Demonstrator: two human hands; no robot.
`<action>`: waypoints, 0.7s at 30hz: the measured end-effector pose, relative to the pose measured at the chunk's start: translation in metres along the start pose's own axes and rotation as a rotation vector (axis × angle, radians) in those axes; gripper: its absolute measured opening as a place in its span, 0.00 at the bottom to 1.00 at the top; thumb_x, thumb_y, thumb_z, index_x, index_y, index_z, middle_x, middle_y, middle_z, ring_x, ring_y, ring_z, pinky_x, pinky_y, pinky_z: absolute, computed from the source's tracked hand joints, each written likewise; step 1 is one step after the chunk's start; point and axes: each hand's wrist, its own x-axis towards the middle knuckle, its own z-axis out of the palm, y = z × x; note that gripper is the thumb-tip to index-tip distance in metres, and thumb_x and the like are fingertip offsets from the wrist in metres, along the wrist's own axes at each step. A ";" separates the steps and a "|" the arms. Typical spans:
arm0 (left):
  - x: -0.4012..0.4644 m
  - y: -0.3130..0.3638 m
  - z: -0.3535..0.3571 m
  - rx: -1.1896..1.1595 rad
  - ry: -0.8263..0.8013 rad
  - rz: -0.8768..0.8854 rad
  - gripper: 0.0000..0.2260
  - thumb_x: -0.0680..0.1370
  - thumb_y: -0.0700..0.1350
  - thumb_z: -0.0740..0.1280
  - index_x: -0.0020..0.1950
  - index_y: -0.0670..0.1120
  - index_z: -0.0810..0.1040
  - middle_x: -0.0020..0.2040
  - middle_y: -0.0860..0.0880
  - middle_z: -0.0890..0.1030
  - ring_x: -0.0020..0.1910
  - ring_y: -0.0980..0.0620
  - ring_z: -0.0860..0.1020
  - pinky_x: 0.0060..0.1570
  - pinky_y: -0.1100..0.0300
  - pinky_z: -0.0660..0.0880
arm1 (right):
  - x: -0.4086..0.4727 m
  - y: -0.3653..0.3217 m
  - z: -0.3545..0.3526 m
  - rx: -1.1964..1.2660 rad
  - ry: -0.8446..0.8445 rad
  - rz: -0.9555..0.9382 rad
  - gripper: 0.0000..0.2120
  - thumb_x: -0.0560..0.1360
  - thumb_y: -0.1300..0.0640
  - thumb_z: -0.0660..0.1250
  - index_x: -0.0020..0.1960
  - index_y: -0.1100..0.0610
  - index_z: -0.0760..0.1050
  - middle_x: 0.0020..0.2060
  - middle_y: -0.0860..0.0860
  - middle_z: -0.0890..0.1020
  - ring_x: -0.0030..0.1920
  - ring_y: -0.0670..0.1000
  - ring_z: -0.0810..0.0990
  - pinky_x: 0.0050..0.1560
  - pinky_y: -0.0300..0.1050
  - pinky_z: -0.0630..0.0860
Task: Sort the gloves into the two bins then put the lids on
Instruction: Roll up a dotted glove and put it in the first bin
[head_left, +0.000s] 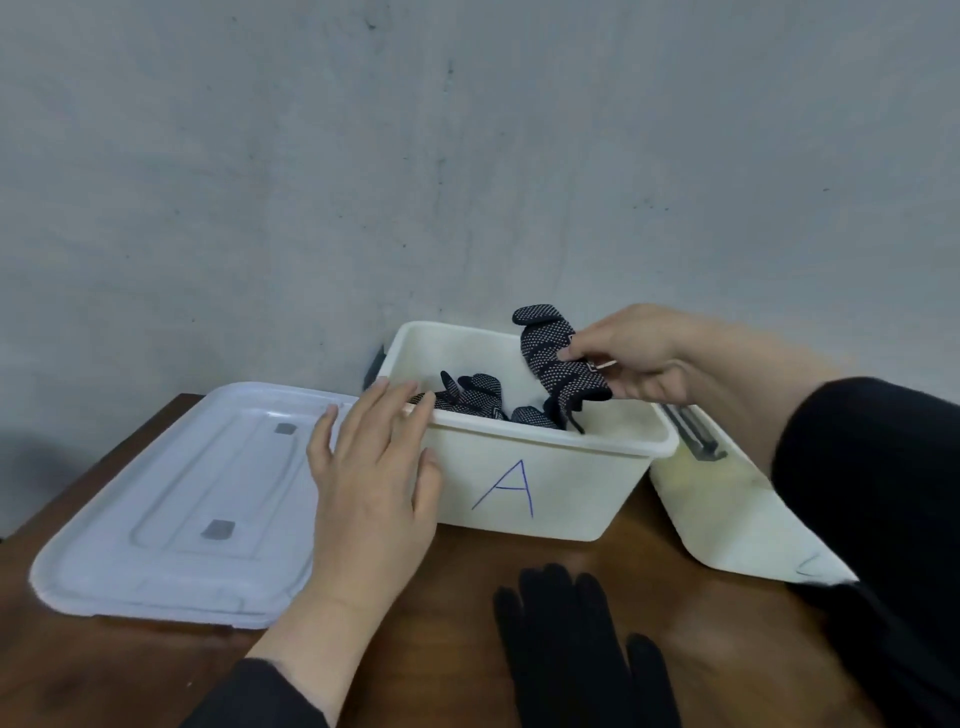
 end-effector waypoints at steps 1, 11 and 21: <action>0.001 -0.003 0.000 -0.015 0.016 -0.009 0.20 0.75 0.40 0.62 0.67 0.44 0.78 0.68 0.47 0.75 0.72 0.47 0.68 0.73 0.41 0.57 | 0.010 -0.001 0.009 -0.004 -0.009 0.007 0.02 0.79 0.70 0.65 0.51 0.67 0.77 0.33 0.57 0.85 0.30 0.50 0.84 0.32 0.43 0.83; 0.001 -0.009 0.001 -0.097 0.043 -0.022 0.19 0.77 0.42 0.59 0.65 0.43 0.79 0.67 0.46 0.77 0.71 0.47 0.71 0.67 0.38 0.64 | 0.059 0.000 0.103 -0.139 -0.083 0.123 0.10 0.82 0.63 0.66 0.42 0.64 0.71 0.32 0.56 0.80 0.24 0.49 0.81 0.27 0.37 0.78; 0.000 -0.003 -0.001 -0.089 0.090 0.027 0.19 0.76 0.39 0.62 0.65 0.42 0.79 0.69 0.42 0.75 0.71 0.44 0.69 0.66 0.35 0.64 | 0.034 0.002 0.067 -0.290 0.090 -0.218 0.09 0.81 0.56 0.67 0.54 0.62 0.79 0.51 0.59 0.83 0.44 0.55 0.84 0.48 0.50 0.84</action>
